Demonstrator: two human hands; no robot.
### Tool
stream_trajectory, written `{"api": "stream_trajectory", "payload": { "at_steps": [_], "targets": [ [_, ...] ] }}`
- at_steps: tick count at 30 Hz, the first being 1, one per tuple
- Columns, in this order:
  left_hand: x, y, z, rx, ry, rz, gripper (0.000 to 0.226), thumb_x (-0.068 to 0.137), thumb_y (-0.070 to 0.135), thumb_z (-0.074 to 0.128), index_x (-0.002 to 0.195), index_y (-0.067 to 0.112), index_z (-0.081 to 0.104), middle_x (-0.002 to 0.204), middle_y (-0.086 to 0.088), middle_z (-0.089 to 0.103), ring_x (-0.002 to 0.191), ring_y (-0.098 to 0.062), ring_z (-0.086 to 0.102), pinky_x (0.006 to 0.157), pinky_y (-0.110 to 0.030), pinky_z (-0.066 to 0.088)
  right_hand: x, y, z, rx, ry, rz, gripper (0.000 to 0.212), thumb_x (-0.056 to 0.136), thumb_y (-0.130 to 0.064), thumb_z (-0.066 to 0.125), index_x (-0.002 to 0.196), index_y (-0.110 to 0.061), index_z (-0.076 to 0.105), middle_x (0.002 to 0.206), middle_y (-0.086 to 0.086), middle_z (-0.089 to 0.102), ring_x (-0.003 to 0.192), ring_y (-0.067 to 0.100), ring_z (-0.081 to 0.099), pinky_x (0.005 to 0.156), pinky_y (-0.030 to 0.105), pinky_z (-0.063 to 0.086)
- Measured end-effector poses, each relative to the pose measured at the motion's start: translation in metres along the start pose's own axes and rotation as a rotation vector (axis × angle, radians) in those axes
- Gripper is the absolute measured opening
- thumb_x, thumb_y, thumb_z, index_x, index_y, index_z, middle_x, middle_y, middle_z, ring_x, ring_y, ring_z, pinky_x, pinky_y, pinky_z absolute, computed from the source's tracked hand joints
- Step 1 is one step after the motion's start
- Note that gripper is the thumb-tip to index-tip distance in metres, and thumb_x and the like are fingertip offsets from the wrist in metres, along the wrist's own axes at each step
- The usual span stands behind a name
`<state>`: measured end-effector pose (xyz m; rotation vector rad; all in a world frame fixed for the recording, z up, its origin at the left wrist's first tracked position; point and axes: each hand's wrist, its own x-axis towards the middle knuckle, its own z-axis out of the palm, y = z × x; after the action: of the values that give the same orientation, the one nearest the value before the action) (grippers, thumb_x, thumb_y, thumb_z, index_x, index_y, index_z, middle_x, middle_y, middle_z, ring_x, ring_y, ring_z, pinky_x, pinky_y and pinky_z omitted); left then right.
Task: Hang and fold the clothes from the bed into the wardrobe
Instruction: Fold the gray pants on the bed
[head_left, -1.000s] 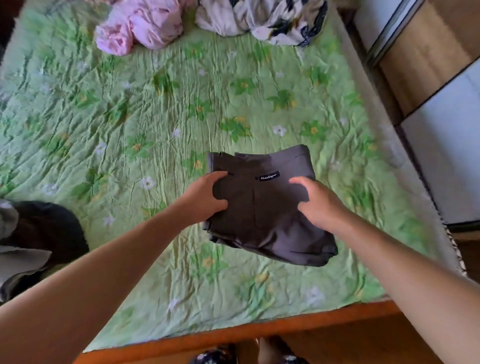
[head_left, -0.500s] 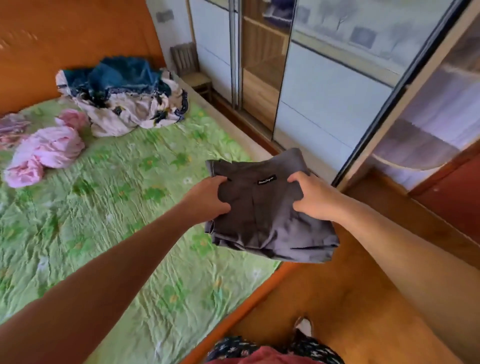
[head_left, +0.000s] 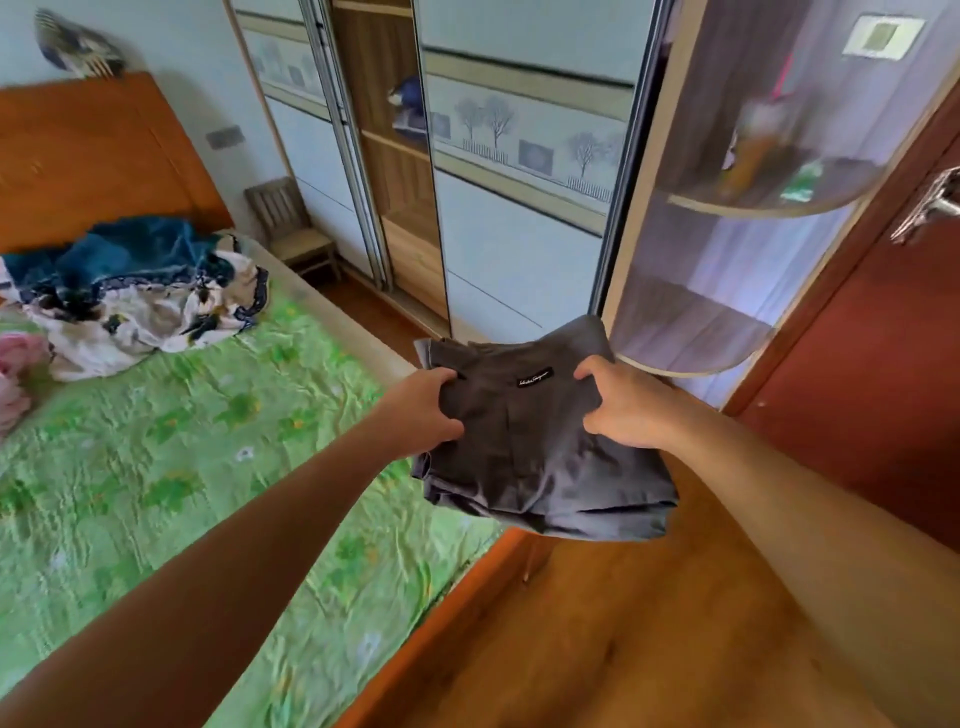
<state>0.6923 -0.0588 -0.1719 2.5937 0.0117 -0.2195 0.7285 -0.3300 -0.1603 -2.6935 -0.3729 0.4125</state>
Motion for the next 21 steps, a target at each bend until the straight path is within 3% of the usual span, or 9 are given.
{"api": "stream_trajectory", "payload": {
  "at_steps": [4, 8, 14, 21],
  "targets": [
    [0.037, 0.037, 0.016, 0.005, 0.027, -0.042, 0.075, 0.077, 0.023, 0.074, 0.147, 0.017, 0.046, 0.14, -0.011, 0.053, 0.123, -0.029, 0.054, 0.1, -0.031, 0.042, 0.029, 0.045, -0.031, -0.016, -0.019, -0.035, 0.062, 0.086, -0.02, 0.064, 0.143, -0.023, 0.038, 0.106, -0.001, 0.043, 0.083, 0.014, 0.051, 0.059, 0.025, 0.035],
    [0.082, 0.053, 0.021, 0.012, 0.094, -0.078, 0.067, 0.08, 0.026, 0.072, 0.143, 0.017, 0.051, 0.136, -0.01, 0.057, 0.12, -0.029, 0.055, 0.097, -0.032, 0.043, 0.082, 0.07, -0.053, -0.067, -0.049, -0.084, 0.062, 0.085, -0.023, 0.062, 0.142, -0.025, 0.038, 0.102, -0.003, 0.047, 0.092, 0.022, 0.054, 0.071, 0.034, 0.04],
    [0.169, 0.052, 0.012, 0.022, 0.131, -0.141, 0.065, 0.08, 0.023, 0.071, 0.141, 0.014, 0.052, 0.134, -0.012, 0.058, 0.119, -0.03, 0.056, 0.094, -0.031, 0.042, 0.189, 0.084, -0.072, -0.063, -0.064, -0.153, 0.066, 0.085, -0.021, 0.064, 0.145, -0.024, 0.037, 0.126, 0.005, 0.048, 0.094, 0.017, 0.049, 0.06, 0.022, 0.034],
    [0.253, 0.069, -0.015, 0.07, 0.162, -0.177, 0.063, 0.078, 0.025, 0.071, 0.138, 0.015, 0.055, 0.129, -0.013, 0.06, 0.113, -0.031, 0.059, 0.089, -0.033, 0.046, 0.281, 0.093, -0.115, -0.129, -0.055, -0.218, 0.066, 0.086, -0.021, 0.064, 0.146, -0.02, 0.037, 0.133, 0.011, 0.05, 0.108, 0.027, 0.056, 0.074, 0.03, 0.038]
  ]
}}
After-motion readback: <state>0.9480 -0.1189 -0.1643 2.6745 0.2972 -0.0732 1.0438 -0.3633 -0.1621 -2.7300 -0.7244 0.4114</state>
